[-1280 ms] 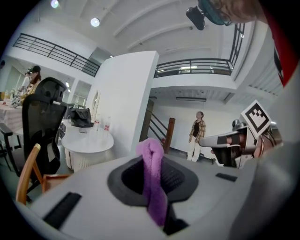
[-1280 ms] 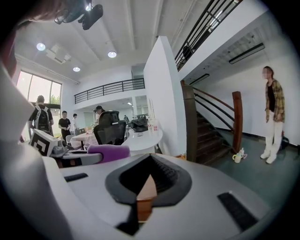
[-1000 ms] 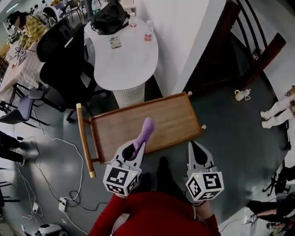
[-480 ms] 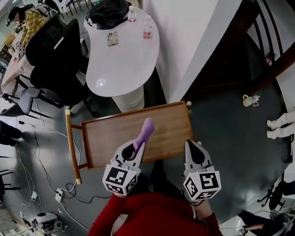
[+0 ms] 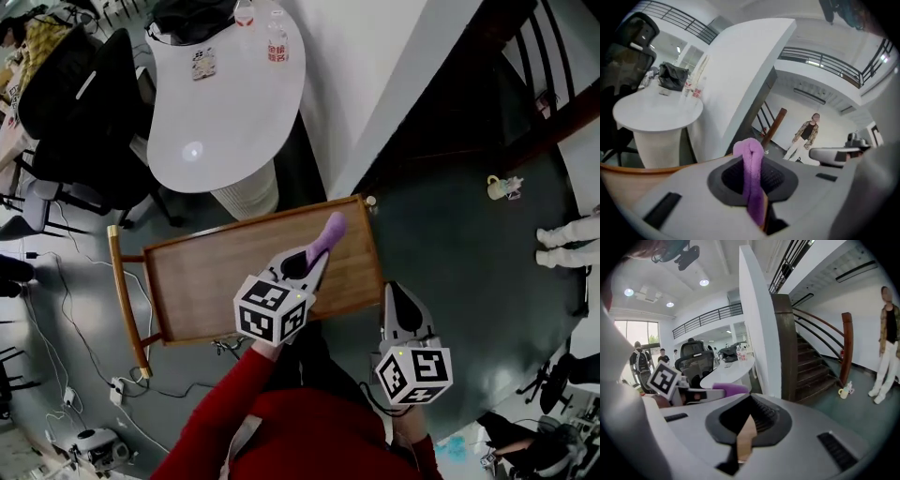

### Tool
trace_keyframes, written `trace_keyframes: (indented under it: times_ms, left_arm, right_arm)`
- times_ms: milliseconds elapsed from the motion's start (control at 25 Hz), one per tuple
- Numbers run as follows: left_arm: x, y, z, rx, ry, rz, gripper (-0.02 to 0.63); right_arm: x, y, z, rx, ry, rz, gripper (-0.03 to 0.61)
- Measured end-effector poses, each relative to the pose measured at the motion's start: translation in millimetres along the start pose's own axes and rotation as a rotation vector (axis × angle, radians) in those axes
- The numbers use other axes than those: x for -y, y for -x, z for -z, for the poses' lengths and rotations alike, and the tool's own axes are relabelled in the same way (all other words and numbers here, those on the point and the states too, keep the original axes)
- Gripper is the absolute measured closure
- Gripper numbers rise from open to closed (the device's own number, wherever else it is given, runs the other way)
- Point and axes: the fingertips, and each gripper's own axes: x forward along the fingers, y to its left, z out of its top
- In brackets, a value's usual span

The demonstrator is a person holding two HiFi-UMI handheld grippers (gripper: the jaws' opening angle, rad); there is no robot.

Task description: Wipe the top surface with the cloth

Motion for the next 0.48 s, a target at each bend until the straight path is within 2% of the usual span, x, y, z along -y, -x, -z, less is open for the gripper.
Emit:
trace_keyframes:
  times_ms: [120, 240, 360, 480]
  left_arm:
    - [17, -63, -10, -0.020, 0.030, 0.043, 0.569]
    - [23, -101, -7, -0.058, 0.061, 0.053, 0.569]
    - [13, -119, 2, -0.096, 0.081, 0.022, 0.569]
    - [-8, -135, 14, -0.134, 0.109, -0.047, 0.569]
  right_arm:
    - [19, 10, 3, -0.005, -0.034, 0.055, 0.575]
    - [31, 20, 9, -0.013, -0.059, 0.095, 0.575]
    - [40, 22, 14, -0.030, -0.075, 0.106, 0.575]
    - [47, 18, 15, -0.061, -0.069, 0.093, 0.575]
